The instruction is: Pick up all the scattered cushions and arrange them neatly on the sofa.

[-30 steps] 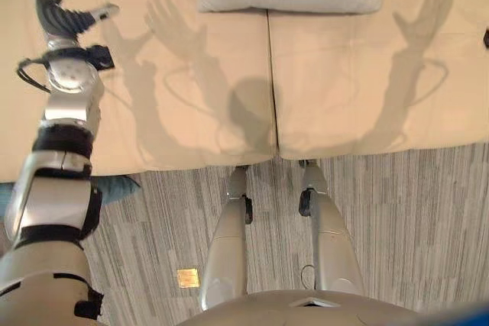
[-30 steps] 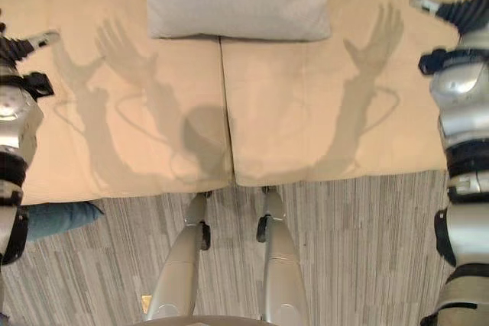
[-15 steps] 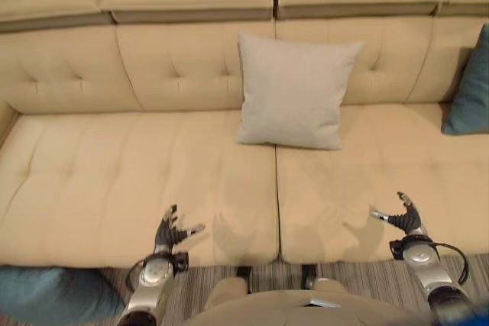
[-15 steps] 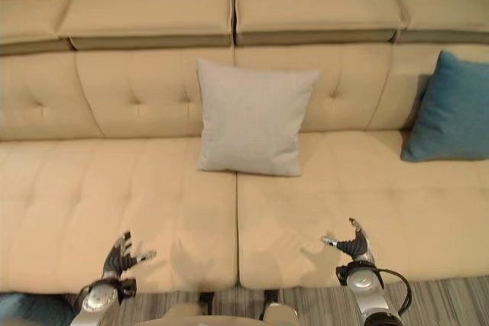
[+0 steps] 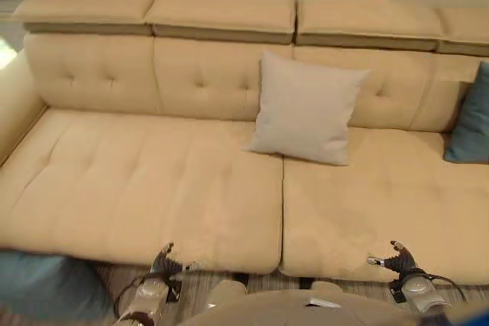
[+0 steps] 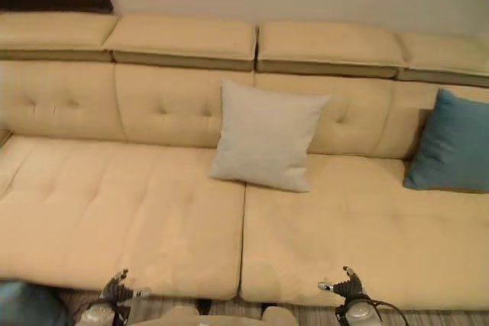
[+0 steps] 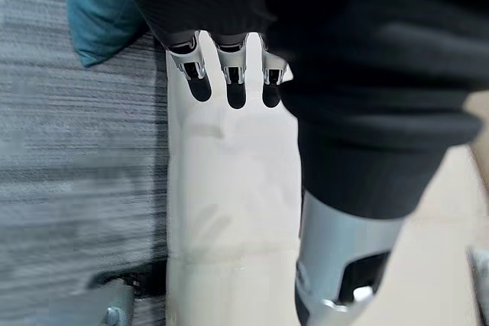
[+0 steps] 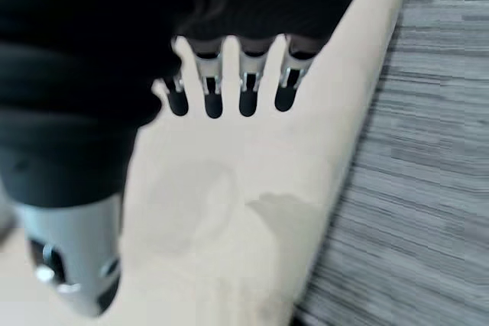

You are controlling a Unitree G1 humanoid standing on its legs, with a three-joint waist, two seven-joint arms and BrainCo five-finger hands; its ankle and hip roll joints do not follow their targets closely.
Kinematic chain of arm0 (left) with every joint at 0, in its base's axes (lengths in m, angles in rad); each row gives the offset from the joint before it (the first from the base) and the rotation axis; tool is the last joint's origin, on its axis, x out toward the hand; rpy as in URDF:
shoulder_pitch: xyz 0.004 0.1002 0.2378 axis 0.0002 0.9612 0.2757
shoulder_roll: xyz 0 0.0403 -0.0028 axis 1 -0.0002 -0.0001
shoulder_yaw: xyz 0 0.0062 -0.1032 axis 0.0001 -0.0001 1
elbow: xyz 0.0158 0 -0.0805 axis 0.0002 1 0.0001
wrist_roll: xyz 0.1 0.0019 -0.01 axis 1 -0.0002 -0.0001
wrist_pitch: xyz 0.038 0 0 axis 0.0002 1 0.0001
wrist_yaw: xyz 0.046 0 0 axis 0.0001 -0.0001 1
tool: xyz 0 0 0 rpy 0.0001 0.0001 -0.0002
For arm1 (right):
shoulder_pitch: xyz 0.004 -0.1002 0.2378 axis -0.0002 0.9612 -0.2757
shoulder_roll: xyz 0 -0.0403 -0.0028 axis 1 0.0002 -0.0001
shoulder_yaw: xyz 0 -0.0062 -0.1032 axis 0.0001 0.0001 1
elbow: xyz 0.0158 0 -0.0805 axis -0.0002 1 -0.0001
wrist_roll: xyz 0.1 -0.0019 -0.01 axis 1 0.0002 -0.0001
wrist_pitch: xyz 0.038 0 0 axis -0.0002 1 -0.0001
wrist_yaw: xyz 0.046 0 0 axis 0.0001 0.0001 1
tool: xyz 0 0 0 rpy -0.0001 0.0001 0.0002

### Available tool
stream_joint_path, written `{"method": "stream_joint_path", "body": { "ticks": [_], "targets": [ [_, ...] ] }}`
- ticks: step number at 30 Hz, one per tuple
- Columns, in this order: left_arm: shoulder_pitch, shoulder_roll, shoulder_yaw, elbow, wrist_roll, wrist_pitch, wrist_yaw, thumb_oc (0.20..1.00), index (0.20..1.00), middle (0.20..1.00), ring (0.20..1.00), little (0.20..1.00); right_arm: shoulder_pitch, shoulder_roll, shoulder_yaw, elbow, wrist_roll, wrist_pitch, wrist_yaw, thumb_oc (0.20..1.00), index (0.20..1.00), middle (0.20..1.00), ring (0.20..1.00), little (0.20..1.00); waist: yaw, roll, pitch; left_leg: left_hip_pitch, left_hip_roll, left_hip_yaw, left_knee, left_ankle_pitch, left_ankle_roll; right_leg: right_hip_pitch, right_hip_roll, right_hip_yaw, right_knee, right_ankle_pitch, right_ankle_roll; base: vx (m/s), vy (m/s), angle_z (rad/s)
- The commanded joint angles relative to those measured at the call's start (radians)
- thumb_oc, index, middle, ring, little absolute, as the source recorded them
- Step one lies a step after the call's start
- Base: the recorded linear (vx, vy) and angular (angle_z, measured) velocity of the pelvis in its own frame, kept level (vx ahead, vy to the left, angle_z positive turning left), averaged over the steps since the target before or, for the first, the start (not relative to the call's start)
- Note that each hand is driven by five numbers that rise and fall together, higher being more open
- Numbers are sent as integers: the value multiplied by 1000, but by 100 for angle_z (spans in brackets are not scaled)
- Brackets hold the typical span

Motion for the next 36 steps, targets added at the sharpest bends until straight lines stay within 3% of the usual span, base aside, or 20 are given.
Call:
{"method": "stream_joint_path", "body": {
  "ticks": [1, 2, 4, 6, 7, 8, 9, 10, 12, 13, 16, 20, 21, 24, 25, 32, 33, 34, 35, 36],
  "targets": [
    [-53, -7, 44, 39, -40, -9, 18, 1000, 1000, 1000, 1000, 1000, -36, -10, -11, -62, 87, -22, -32, 1000, 1000, 1000, 1000, 1000, -6, -33, 4, -60, -21, -28, 36, -23, -57, 166, 61, 3, -199, 17, 12, -294, -330, 62],
    [-62, -20, 41, 35, -60, -11, 19, 1000, 1000, 1000, 1000, 1000, -40, -13, -22, -70, 110, -25, -36, 1000, 1000, 1000, 1000, 1000, -7, -28, 11, -98, -12, -50, 33, 8, -82, 173, 82, -13, -246, 27, 8, -265, -250, 143],
    [-69, -37, 29, 39, -70, -10, 22, 1000, 1000, 1000, 1000, 1000, -44, -17, -23, -69, 120, -28, -44, 1000, 1000, 1000, 1000, 1000, -12, -19, 29, -143, -11, -62, 50, 33, -98, 185, 90, -40, -277, 38, 4, -324, -158, 173],
    [-89, -43, 10, 26, -66, -11, 20, 1000, 1000, 1000, 1000, 1000, -53, -24, -17, -52, 129, -18, -39, 1000, 1000, 1000, 1000, 1000, -30, -33, 50, -184, -13, 27, 161, -19, -76, 172, 72, -84, -293, 66, -4, -384, -76, 105],
    [-86, -43, 12, 23, -60, -10, 17, 1000, 1000, 1000, 1000, 1000, -49, -16, -17, -39, 138, -16, -31, 1000, 1000, 1000, 1000, 1000, -43, -49, 48, -166, -10, 89, 230, -84, -59, 164, 54, -113, -297, 83, -6, -239, -60, 128],
    [-89, -42, 12, 23, -56, -7, 18, 1000, 1000, 1000, 1000, 1000, -45, -11, -20, -32, 141, -16, -27, 1000, 1000, 1000, 1000, 1000, -56, -57, 44, -158, -8, 115, 268, -116, -52, 157, 41, -134, -297, 90, -6, -191, -45, 173],
    [-94, -39, 5, 17, -41, -4, 14, 1000, 1000, 1000, 1000, 1000, -34, 0, -22, -16, 145, -11, -17, 1000, 1000, 1000, 1000, 1000, -76, -63, 38, -134, 17, 184, 308, -152, -42, 152, 26, -175, -295, 90, -10, -125, 5, 131],
    [-97, -38, -5, 18, -21, -1, 11, 1000, 1000, 1000, 1000, 1000, -21, 13, -24, 6, 147, -10, -6, 1000, 1000, 1000, 1000, 1000, -95, -64, 36, -84, 50, 267, 318, -186, -40, 161, 11, -226, -294, 92, -10, -70, 50, 144],
    [-90, -43, -12, 22, -3, 4, 4, 1000, 1000, 1000, 1000, 1000, -17, 24, -29, 40, 145, -5, 3, 1000, 1000, 1000, 1000, 1000, -109, -51, 20, -12, 40, 316, 236, -189, -46, 169, 3, -280, -294, 99, 0, 14, 171, 163],
    [-86, -45, -8, 34, 2, 8, 4, 1000, 1000, 1000, 1000, 1000, -32, 30, -20, 52, 134, 0, 5, 1000, 1000, 1000, 1000, 1000, -102, -54, 16, 5, 11, 293, 200, -190, -42, 172, -5, -282, -290, 111, 7, 31, 213, 115],
    [-73, -47, 4, 53, 11, 17, -2, 1000, 1000, 1000, 1000, 1000, -44, 40, -2, 66, 106, 11, 10, 1000, 1000, 1000, 1000, 1000, -85, -59, 5, 44, -23, 268, 119, -179, -27, 177, -11, -288, -267, 109, 16, 17, 176, 24],
    [-67, -35, 16, 65, 13, 20, -8, 1000, 1000, 1000, 1000, 1000, -56, 46, 11, 60, 81, 21, 15, 1000, 1000, 1000, 1000, 1000, -67, -56, 12, 59, -41, 231, 68, -161, -10, 138, -33, -278, -151, 77, 21, -15, 128, 1],
    [-81, -25, 10, 70, 12, 17, -3, 1000, 1000, 1000, 1000, 1000, -58, 54, 9, 58, 87, 25, 19, 1000, 1000, 1000, 1000, 1000, -78, -52, 29, 57, -52, 174, 57, -151, -2, 97, -16, -174, -96, 67, 28, -38, 21, 61],
    [-99, -18, -6, 70, 10, 12, 8, 1000, 1000, 1000, 1000, 1000, -48, 64, 8, 58, 116, 29, 22, 1000, 1000, 1000, 1000, 1000, -104, -50, 34, 55, -74, 90, 44, -133, 4, 53, 79, 84, -89, 57, 29, 1, 26, 157],
    [-109, -13, -12, 72, 15, 10, 7, 1000, 1000, 1000, 1000, 1000, -48, 63, 6, 60, 127, 29, 20, 1000, 1000, 1000, 1000, 1000, -104, -58, 38, 48, -85, 63, 51, -130, 4, 67, 84, 114, -117, 61, 23, 18, -20, 126],
    [-96, -25, -4, 87, 9, 7, 1, 1000, 1000, 1000, 1000, 1000, -56, 36, 34, 39, 99, 18, 30, 1000, 1000, 1000, 1000, 1000, -85, -70, 37, 19, -103, 2, 52, -113, -21, 137, 64, -16, -259, 101, 19, 63, -97, 87],
    [-95, -30, -1, 95, 10, 11, 2, 1000, 1000, 1000, 1000, 1000, -56, 29, 37, 36, 90, 18, 28, 1000, 1000, 1000, 1000, 1000, -90, -71, 47, -16, -90, 81, 81, -116, -24, 145, 48, -74, -280, 109, 23, -29, -29, 132],
    [-95, -30, -1, 95, 10, 11, 2, 1000, 1000, 1000, 1000, 1000, -56, 29, 37, 36, 90, 18, 28, 1000, 1000, 1000, 1000, 1000, -90, -71, 47, -16, -89, 81, 82, -117, -24, 145, 48, -74, -280, 109, 23, -15, 12, 143],
    [-90, -33, 2, 100, 13, 14, 4, 1000, 1000, 1000, 1000, 1000, -49, 34, 34, 44, 87, 21, 27, 1000, 1000, 1000, 1000, 1000, -104, -73, 42, -18, -65, 193, 95, -124, -20, 149, 37, -112, -287, 114, 28, 35, 25, 116],
    [-91, -30, 5, 100, 16, 16, 6, 1000, 1000, 1000, 1000, 1000, -44, 35, 30, 44, 86, 23, 25, 1000, 1000, 1000, 1000, 1000, -112, -73, 39, -13, -50, 247, 99, -131, -19, 149, 32, -125, -287, 114, 29, 89, 58, 132]
  ]
}}
